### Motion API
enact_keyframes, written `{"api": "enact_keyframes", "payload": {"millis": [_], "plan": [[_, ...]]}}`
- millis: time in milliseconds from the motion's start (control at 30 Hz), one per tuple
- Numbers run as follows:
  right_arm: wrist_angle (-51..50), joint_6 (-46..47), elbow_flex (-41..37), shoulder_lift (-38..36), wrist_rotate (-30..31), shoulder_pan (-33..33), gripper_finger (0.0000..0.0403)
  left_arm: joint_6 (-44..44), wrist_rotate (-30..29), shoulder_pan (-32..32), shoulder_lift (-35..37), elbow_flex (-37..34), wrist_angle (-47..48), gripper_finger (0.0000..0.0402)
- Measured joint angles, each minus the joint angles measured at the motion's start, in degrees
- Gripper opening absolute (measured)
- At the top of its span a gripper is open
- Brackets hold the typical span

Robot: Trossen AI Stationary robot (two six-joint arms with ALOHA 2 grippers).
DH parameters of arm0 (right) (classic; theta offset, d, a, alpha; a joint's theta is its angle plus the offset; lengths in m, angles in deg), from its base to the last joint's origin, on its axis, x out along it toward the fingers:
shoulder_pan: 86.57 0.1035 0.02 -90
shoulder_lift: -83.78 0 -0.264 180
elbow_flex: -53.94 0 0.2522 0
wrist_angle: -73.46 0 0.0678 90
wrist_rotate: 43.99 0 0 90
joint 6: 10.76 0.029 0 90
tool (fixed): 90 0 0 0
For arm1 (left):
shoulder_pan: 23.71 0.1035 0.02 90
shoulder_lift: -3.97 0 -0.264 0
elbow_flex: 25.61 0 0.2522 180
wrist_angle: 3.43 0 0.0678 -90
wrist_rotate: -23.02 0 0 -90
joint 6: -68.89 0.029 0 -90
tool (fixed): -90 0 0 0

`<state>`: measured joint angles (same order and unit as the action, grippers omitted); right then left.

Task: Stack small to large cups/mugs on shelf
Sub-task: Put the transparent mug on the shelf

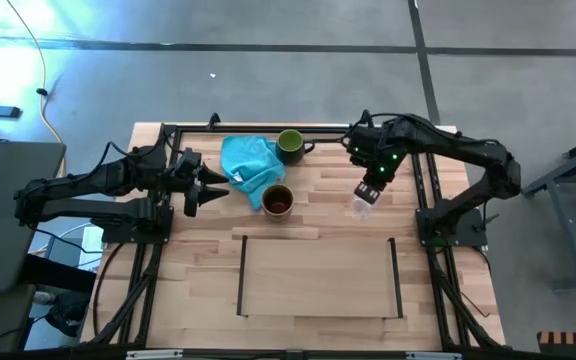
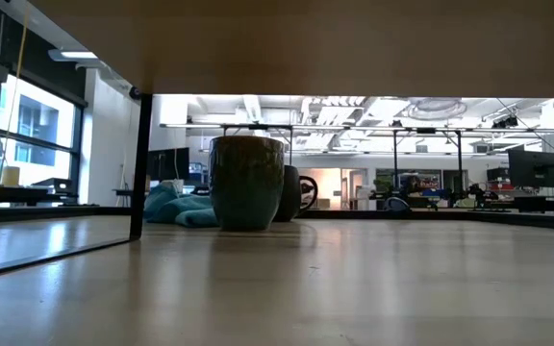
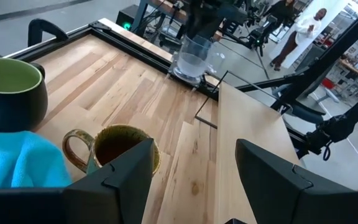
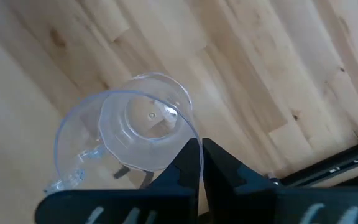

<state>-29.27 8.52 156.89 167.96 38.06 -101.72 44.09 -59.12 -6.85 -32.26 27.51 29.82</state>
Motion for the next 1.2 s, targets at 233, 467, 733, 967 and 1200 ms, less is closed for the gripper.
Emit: {"api": "enact_keyframes", "payload": {"millis": [233,467,733,967,1200], "plan": [[0.02,0.25,0.0,-0.02,-1.94,4.31,0.0,-1.41,0.0,-0.01,0.0,0.0,0.01,0.0215],[0.02,0.34,0.0,-0.02,-1.66,8.5,0.0,-2.66,0.02,-0.01,-0.01,0.0,0.02,0.0215],[0.04,0.01,0.0,-0.02,-1.2,13.09,0.0,-2.73,0.02,0.0,-0.02,0.0,0.02,0.0215],[0.08,2.12,0.0,0.01,-1.17,16.25,0.0,-3.65,0.01,-0.02,-0.02,0.0,0.02,0.0215],[1.63,7.51,0.0,0.03,-1.17,19.41,0.0,-4.0,0.0,-0.02,-0.02,0.0,0.02,0.0215]]}}
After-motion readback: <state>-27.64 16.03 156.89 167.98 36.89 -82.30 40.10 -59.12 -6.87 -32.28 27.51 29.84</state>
